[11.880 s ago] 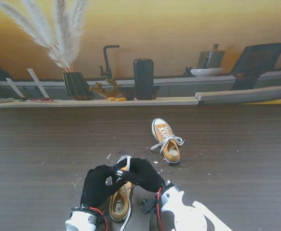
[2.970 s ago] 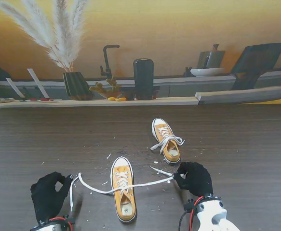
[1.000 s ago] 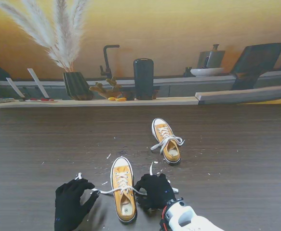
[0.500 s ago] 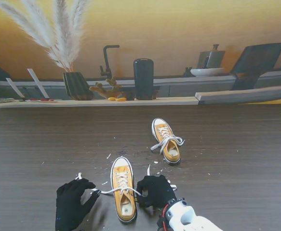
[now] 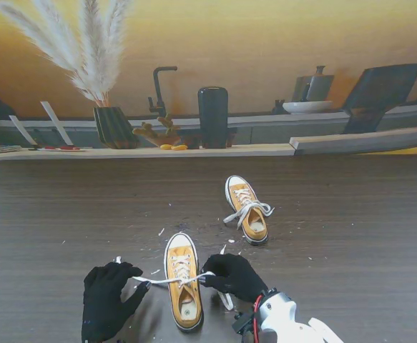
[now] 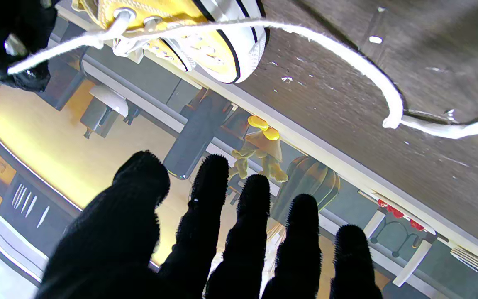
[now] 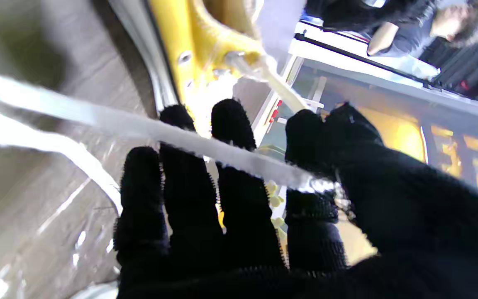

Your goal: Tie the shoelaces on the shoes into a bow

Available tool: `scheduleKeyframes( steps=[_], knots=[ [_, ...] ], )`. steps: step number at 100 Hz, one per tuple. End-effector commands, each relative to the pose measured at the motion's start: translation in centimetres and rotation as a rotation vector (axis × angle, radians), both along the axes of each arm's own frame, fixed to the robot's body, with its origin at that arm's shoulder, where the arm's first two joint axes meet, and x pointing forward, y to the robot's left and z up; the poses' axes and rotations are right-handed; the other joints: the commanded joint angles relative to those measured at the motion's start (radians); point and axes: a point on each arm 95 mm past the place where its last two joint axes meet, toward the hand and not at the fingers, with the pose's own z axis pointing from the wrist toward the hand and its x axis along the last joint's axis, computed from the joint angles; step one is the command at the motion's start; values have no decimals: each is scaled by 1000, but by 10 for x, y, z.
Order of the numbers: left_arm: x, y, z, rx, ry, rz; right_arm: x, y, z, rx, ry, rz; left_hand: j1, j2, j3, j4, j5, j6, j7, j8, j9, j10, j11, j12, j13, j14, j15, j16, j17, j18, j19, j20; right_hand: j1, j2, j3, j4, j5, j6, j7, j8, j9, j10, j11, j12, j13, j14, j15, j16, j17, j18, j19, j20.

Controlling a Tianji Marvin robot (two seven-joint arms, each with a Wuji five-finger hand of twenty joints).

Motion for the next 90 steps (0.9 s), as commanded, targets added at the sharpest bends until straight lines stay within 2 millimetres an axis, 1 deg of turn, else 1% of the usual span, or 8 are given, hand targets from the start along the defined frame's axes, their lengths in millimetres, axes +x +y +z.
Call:
scheduleKeyframes(
  steps=[1,11,23,27,32,39,52,90],
  knots=[
    [-2,-1,4,21,22,-19,0,-1,6,-14,9,3,-6,14,-22,14,-43,-75,-62,-13,-38,-28,-33,-32,-42,-32,-57,-58,-14,-90,-82,-47,58,33,-26,4,-11,-19,25,19,41,14,67,39,74,17,44,18,49,25,39,-40],
    [-5,-1,6,76,75,-31,1,-2,6,-33,38,4,-21,64,-29,34,-125,-57,-221,-63,-97,-46,-76,-64,-74,-64,-130,-114,-16,-106,-211,-91,54,67,-56,6,-39,-20,29,42,16,10,217,121,204,55,188,70,222,182,166,-48],
    [-8,-1,9,182,161,-7,1,-4,6,-65,57,16,-4,43,-39,64,-207,-33,-328,-115,-178,-58,-109,-85,-119,-77,-177,-130,-9,-117,-314,-82,31,97,-80,3,-54,-44,38,39,32,-18,383,199,248,12,736,241,578,317,452,-29],
    [-8,-2,11,219,192,6,2,-5,6,-74,60,23,-2,30,-37,78,-224,-27,-355,-128,-201,-60,-116,-88,-132,-73,-190,-128,1,-119,-356,-69,28,106,-86,4,-56,-52,38,30,36,-37,472,257,239,-45,943,316,627,318,615,77],
    [-7,-2,13,262,220,20,1,-6,6,-75,72,30,3,6,-23,94,-235,-23,-368,-133,-223,-61,-120,-89,-143,-73,-199,-119,14,-122,-406,-44,22,109,-88,3,-54,-56,38,9,52,-58,569,357,241,-126,1177,413,704,247,807,433],
    [-5,-3,16,323,255,28,1,-8,6,-72,89,43,6,-17,-17,98,-226,-26,-366,-131,-224,-63,-120,-89,-137,-77,-199,-114,27,-127,-412,-23,15,116,-96,3,-48,-62,33,-4,70,-79,661,441,245,-207,1361,495,749,66,1060,586],
    [5,-6,19,409,308,40,1,-13,7,-72,109,55,-4,-41,-14,91,-202,-38,-362,-125,-222,-64,-119,-84,-130,-79,-191,-91,39,-133,-401,28,4,126,-102,1,-40,-56,6,-52,97,-87,690,502,243,-203,1425,530,766,16,1136,706],
    [40,-13,15,489,390,14,3,-21,5,-39,140,52,0,-28,-10,86,-169,-57,-342,-111,-214,-62,-113,-77,-129,-82,-175,-75,52,-140,-405,56,5,136,-108,1,-38,-50,-22,-86,85,-65,670,511,243,-183,1421,531,764,21,1136,706]
  ],
)
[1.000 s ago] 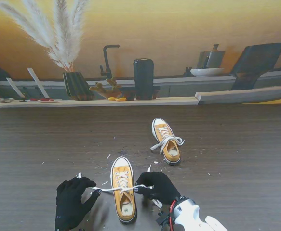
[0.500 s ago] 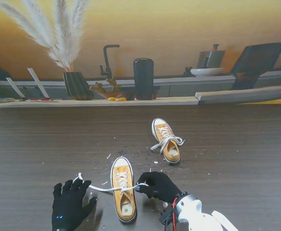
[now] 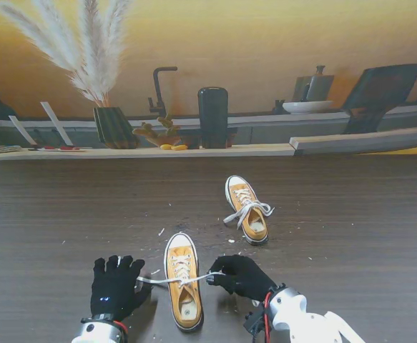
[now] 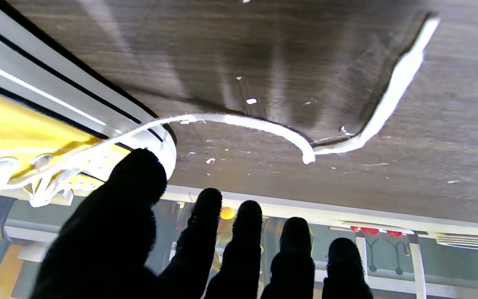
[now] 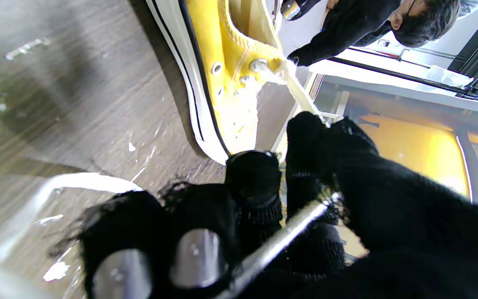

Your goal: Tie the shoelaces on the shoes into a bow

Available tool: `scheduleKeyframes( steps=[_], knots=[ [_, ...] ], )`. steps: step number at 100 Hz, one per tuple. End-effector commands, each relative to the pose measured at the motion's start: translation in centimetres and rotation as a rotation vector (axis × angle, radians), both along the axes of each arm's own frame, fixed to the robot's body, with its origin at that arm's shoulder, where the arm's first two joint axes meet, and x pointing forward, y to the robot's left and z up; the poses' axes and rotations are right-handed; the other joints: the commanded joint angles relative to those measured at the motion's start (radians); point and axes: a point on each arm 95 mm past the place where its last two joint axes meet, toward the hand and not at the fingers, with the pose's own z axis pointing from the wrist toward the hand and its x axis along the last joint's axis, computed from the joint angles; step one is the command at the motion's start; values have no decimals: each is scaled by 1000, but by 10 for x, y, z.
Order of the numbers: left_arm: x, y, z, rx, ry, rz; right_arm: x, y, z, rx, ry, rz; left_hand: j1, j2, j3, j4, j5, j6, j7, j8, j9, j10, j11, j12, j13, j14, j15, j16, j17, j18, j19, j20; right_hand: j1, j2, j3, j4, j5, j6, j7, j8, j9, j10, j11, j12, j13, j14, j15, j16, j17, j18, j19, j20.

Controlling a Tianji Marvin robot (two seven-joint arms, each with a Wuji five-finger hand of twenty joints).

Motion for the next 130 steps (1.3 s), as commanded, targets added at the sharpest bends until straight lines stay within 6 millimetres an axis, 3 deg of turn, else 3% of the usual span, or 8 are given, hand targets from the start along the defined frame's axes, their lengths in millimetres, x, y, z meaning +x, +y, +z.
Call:
scheduleKeyframes(
  steps=[1,39,65,80,99,110,118,130],
  knots=[
    [4,0,0,10,21,-7,-1,-2,-1,1,9,10,13,-3,3,2,24,-56,10,5,-16,-13,-3,-12,-14,-15,5,18,-2,-42,-16,22,-5,24,-35,2,2,-47,-11,-25,41,20,19,18,26,-27,77,17,45,-36,289,14],
    [19,-8,-12,10,121,-54,-1,-6,-3,11,19,9,23,2,7,-1,51,-68,67,41,-5,-10,6,-3,-16,-18,25,28,4,-47,-17,42,1,28,-40,3,3,-44,-13,-32,42,22,15,25,26,-25,77,17,44,-33,289,11],
    [25,-17,-19,2,131,-111,-2,-7,-2,11,25,22,33,-4,30,-1,84,-122,107,59,22,-14,20,4,-5,-23,48,36,19,-52,-11,55,2,35,-46,4,2,-44,-14,-33,42,23,15,30,26,-25,77,17,43,-28,289,9],
    [23,-21,-24,14,134,-125,-3,-8,-2,14,26,23,117,-52,11,-63,151,-208,223,129,88,-22,47,22,14,-23,76,46,35,-52,-1,80,4,34,-48,4,4,-42,-15,-35,43,26,15,31,26,-24,77,18,43,-26,289,8],
    [19,-24,-29,38,133,-158,-4,-9,0,21,24,31,165,-6,-50,-79,226,-258,376,130,150,-37,75,36,46,-29,108,55,57,-52,7,97,5,35,-49,5,7,-40,-15,-36,46,26,15,34,26,-23,78,18,43,-24,289,8],
    [17,-24,-31,47,148,-194,-5,-9,0,26,25,38,163,50,-98,-104,218,-233,471,137,148,-43,80,39,38,-35,114,51,50,-56,1,98,6,36,-49,5,8,-41,-15,-36,48,26,16,35,26,-22,79,19,43,-23,289,9],
    [15,-24,-32,33,165,-215,-6,-9,1,28,24,41,170,95,-136,-121,182,-190,643,280,149,-43,89,42,34,-38,116,51,42,-59,-3,96,7,37,-50,5,8,-41,-15,-36,48,27,16,36,26,-22,79,20,43,-22,289,10],
    [10,-23,-30,6,168,-225,-7,-9,1,29,22,44,109,121,-124,-78,192,-98,788,463,206,-51,131,68,56,-32,127,52,44,-52,-12,82,8,37,-51,5,8,-41,-16,-36,48,27,16,36,26,-22,79,20,43,-21,289,11]
  ],
)
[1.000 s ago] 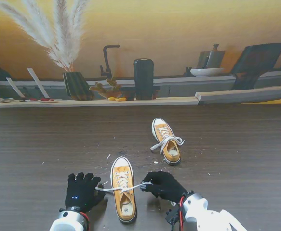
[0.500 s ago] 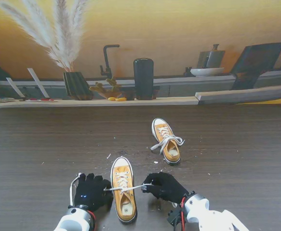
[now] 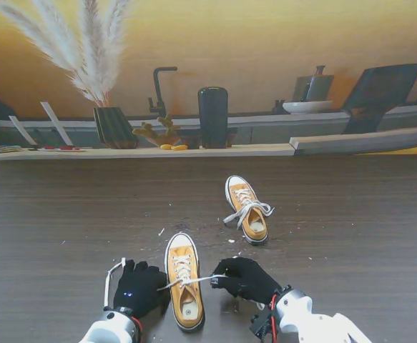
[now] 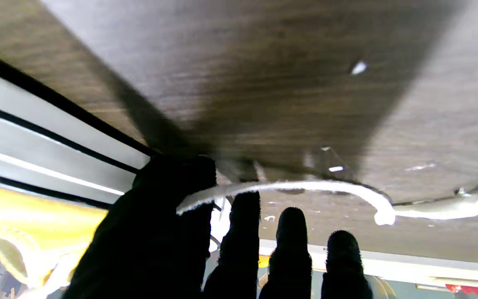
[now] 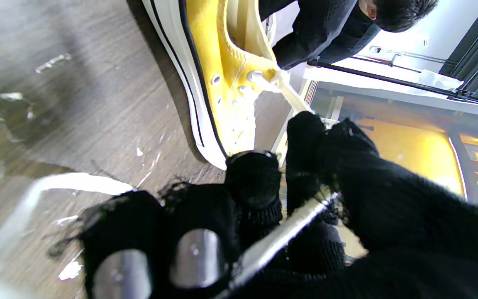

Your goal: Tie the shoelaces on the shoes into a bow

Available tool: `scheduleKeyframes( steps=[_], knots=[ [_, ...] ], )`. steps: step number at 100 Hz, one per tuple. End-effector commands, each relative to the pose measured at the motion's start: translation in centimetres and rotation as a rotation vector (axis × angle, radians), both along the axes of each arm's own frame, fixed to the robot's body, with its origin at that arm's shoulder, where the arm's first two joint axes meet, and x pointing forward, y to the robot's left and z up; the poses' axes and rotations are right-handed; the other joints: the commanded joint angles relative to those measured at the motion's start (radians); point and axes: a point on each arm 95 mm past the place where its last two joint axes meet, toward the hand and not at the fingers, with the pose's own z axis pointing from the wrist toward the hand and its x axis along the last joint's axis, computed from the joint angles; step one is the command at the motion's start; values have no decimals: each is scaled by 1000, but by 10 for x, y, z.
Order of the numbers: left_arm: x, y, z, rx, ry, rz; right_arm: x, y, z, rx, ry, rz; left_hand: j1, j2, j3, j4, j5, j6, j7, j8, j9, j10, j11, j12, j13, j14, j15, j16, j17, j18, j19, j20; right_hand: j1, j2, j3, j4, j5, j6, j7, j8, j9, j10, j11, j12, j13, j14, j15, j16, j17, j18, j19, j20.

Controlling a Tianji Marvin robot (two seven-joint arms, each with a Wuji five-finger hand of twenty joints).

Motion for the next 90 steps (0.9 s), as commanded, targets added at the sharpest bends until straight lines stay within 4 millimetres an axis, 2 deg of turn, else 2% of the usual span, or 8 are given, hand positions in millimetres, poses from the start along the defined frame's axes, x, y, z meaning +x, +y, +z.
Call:
scheduleKeyframes(
  steps=[1,31,56,66,74,81,85,90],
  knots=[
    [-11,-1,-5,-9,33,-6,-3,1,2,2,1,18,-51,42,-23,12,54,-6,66,83,94,-25,67,46,30,-4,17,24,-4,-50,-13,-3,7,22,-32,5,8,-41,-5,-23,48,27,17,23,26,-22,79,20,42,-21,289,10],
    [-20,-5,3,-318,-50,-4,-5,2,5,-1,-14,25,-289,-118,331,174,297,168,313,235,473,10,165,62,412,51,156,0,228,63,6,-195,3,21,-33,5,7,-43,-10,-27,51,21,19,26,26,-25,80,22,43,-23,289,14],
    [-27,-3,8,-498,-135,81,-3,4,13,-39,-76,21,-289,-112,349,147,287,189,345,249,580,47,165,50,599,95,220,-12,379,128,158,-240,-71,-15,-21,6,-33,10,-83,-103,44,27,16,30,26,-25,79,26,44,-24,289,19],
    [-33,0,10,-547,-157,126,-2,4,18,-74,-144,20,-257,-61,260,120,247,160,335,282,616,65,192,65,698,129,318,6,389,200,613,-263,-138,-5,3,34,-29,49,-207,-106,33,37,16,34,26,-24,75,16,43,-12,289,21],
    [-36,1,10,-575,-217,177,-1,3,22,-128,-233,13,-252,-11,184,108,217,115,335,317,653,52,271,118,840,120,553,57,664,308,1133,-168,-178,8,16,70,-15,73,-296,-101,33,36,18,35,26,-27,78,18,44,-14,289,26],
    [-39,3,10,-563,-248,208,0,1,24,-182,-315,6,-244,30,110,98,191,81,333,342,671,37,386,201,945,-30,915,126,943,174,1554,-233,-205,20,22,103,4,90,-364,-71,41,28,24,38,26,-39,80,25,46,-23,289,39],
    [-41,4,10,-554,-266,220,1,0,26,-208,-355,2,-242,49,80,88,182,65,330,350,699,25,497,261,951,-142,1127,153,984,-3,1752,-169,-216,22,27,125,13,95,-389,-65,48,27,29,40,25,-33,88,38,46,-21,289,50],
    [-43,5,11,-546,-282,231,1,-1,28,-242,-400,-2,-239,60,54,78,177,60,327,353,731,-6,616,315,951,-246,1268,152,1003,-120,1856,-93,-227,27,30,147,20,103,-410,-53,57,21,36,44,26,-39,90,48,48,-26,289,60]
  ],
)
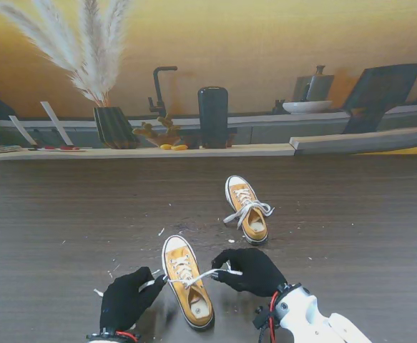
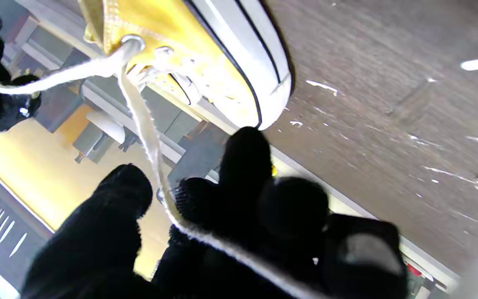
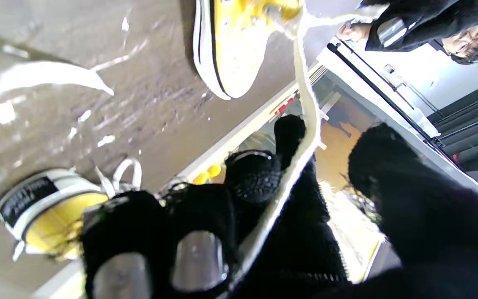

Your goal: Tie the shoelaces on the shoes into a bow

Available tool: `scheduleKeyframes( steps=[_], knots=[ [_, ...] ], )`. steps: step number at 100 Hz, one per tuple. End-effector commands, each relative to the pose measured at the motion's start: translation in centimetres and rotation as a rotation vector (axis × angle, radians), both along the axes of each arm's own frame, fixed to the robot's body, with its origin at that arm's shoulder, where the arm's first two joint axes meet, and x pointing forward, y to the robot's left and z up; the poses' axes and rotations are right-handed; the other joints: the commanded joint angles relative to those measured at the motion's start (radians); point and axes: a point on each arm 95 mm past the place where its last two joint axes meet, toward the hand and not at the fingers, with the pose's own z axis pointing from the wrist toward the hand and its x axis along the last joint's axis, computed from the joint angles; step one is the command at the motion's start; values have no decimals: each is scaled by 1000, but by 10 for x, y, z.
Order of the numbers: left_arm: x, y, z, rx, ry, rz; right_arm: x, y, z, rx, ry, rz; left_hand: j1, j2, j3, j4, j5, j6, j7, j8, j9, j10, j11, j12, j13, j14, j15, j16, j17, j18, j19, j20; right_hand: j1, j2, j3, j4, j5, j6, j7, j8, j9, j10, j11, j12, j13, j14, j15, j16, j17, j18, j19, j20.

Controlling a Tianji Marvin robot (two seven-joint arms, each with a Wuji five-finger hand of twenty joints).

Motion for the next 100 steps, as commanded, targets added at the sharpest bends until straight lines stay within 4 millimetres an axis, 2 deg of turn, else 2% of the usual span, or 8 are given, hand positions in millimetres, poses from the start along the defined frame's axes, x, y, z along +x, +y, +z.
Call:
scheduleKeyframes(
  steps=[1,14,19,27,39,63,73,100],
  knots=[
    [-5,-3,-1,10,25,-5,-1,0,2,7,5,7,22,48,-46,-23,-22,-15,16,26,79,10,132,74,52,-197,185,30,65,-192,269,86,-45,16,15,49,20,12,-40,34,59,17,39,23,26,-43,87,28,40,-30,288,30],
    [-9,-2,1,27,5,9,-1,-2,8,13,-34,22,34,61,-107,-60,-52,-27,-33,5,132,-66,283,95,51,-246,288,18,79,-225,273,235,-37,-9,10,24,30,-32,-55,35,93,-12,62,39,27,-65,93,50,43,-52,288,53],
    [-9,-2,2,28,-9,12,-2,-3,11,31,-24,38,41,53,-114,-70,-62,-42,-66,-16,138,-119,338,90,51,-260,307,16,80,-224,273,266,-29,-24,10,-9,31,-52,-23,-10,109,-19,66,53,28,-68,92,68,43,-47,288,68],
    [-9,-1,3,11,-34,8,-3,-3,15,67,24,73,40,23,-104,-71,-43,-45,-79,-38,136,-156,411,72,50,-274,328,14,82,-218,273,295,-8,-55,3,-45,42,-84,66,-90,143,-27,73,68,28,-68,93,87,42,-34,288,97],
    [-8,-2,4,-70,-64,6,-4,-5,19,90,69,117,40,-23,-74,-72,-23,-36,-106,-72,133,-165,455,49,50,-261,347,14,81,-197,273,320,18,-96,-3,-80,80,-119,189,-178,192,-26,71,79,27,-52,99,106,38,-8,288,115],
    [-8,-2,6,-103,-91,-5,-2,-4,26,46,50,223,46,-72,-9,-108,-37,-52,-174,-197,130,-185,475,28,50,-256,352,13,81,-195,273,324,27,-112,-10,-93,190,-125,303,-244,206,-26,84,100,26,-44,101,115,37,4,288,120],
    [-8,-2,6,-102,-78,-20,1,-2,26,-18,21,268,59,-87,-7,-117,-30,-55,-190,-223,130,-184,476,28,50,-252,353,13,80,-192,273,322,24,-105,-16,-83,235,-97,300,-253,207,-26,101,105,26,-41,102,117,35,12,288,123],
    [-5,-3,6,-116,-83,-34,5,4,24,-311,-115,420,74,-114,5,-133,-37,-67,-226,-308,129,-184,478,29,49,-242,356,14,80,-188,273,325,-58,-55,-11,-9,325,-87,231,-192,204,-74,123,123,30,-116,94,110,46,-65,288,104]
  ],
)
